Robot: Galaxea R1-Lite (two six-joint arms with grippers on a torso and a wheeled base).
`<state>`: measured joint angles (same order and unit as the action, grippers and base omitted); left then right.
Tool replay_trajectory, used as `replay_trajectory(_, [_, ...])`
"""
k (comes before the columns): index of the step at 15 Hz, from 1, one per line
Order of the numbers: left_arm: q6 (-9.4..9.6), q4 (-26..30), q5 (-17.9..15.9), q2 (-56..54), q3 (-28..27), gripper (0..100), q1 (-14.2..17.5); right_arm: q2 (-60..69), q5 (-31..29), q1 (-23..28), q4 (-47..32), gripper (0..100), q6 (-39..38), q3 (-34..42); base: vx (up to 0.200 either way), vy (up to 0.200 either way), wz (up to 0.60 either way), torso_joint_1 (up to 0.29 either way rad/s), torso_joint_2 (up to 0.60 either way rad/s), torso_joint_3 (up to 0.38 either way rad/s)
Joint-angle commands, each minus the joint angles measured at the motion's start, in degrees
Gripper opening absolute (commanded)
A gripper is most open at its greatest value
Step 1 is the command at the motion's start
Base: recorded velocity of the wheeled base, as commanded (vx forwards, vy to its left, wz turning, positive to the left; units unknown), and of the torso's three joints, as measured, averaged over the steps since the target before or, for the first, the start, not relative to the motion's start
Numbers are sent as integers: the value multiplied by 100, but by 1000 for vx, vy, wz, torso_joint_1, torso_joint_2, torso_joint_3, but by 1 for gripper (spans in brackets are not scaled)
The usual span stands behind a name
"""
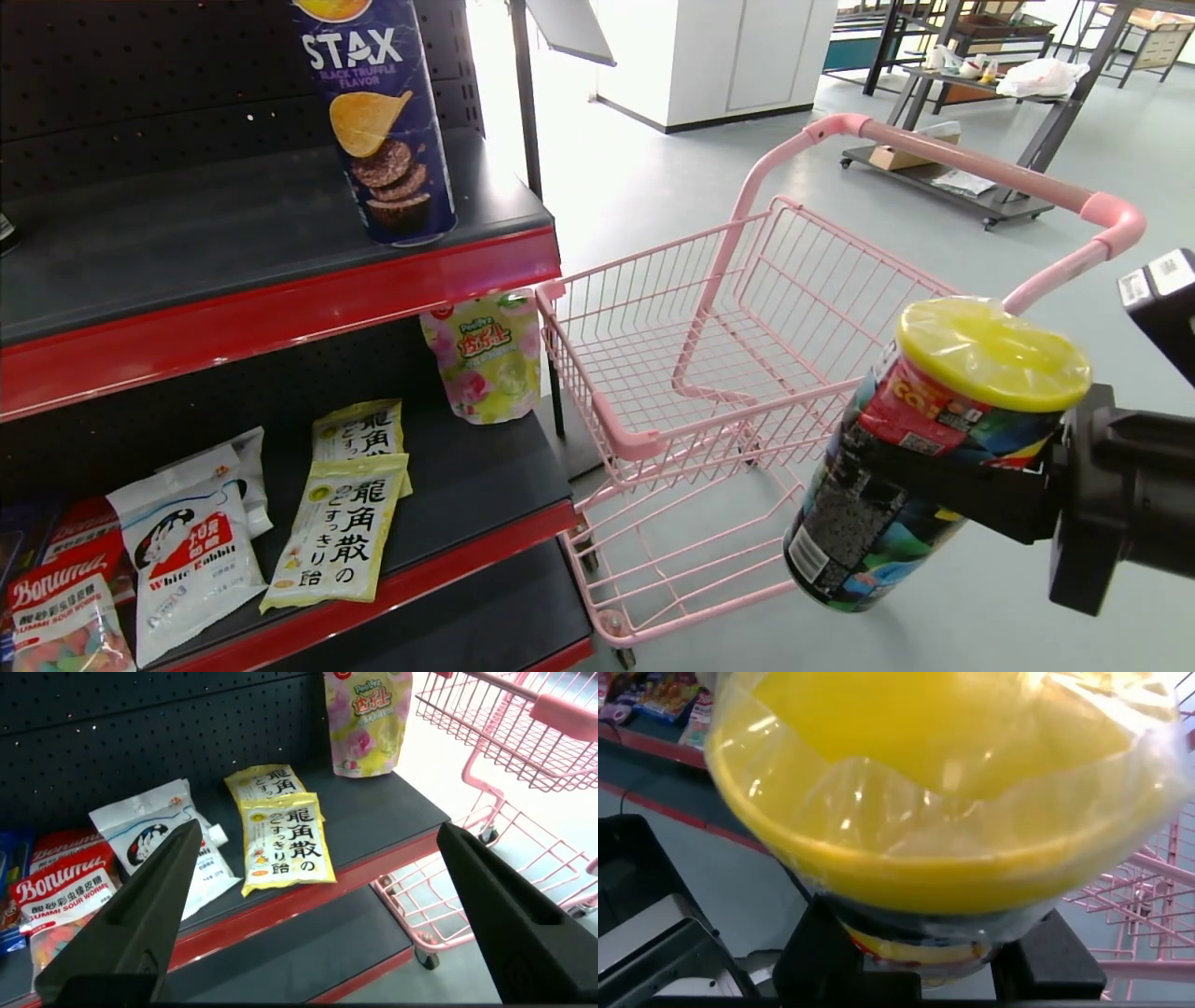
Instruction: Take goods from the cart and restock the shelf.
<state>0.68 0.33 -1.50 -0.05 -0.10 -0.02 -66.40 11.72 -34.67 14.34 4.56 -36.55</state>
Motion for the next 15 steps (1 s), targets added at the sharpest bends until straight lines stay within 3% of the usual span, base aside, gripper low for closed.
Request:
replay_trajectory(1, [2,2,1,5,1,100,2,-110,6,92,-19,0,1,7,0,0,0,0,0,0])
replay_trajectory(5, [11,2,1,5,1,100,2,-127,6,57,-19,0,10,51,0,0,0,12,-74,-61])
replay_trajectory(15, [2,2,-8,5,1,100,2,-127,15,57,-19,0,10,42,0,0,0,126,-478,-352])
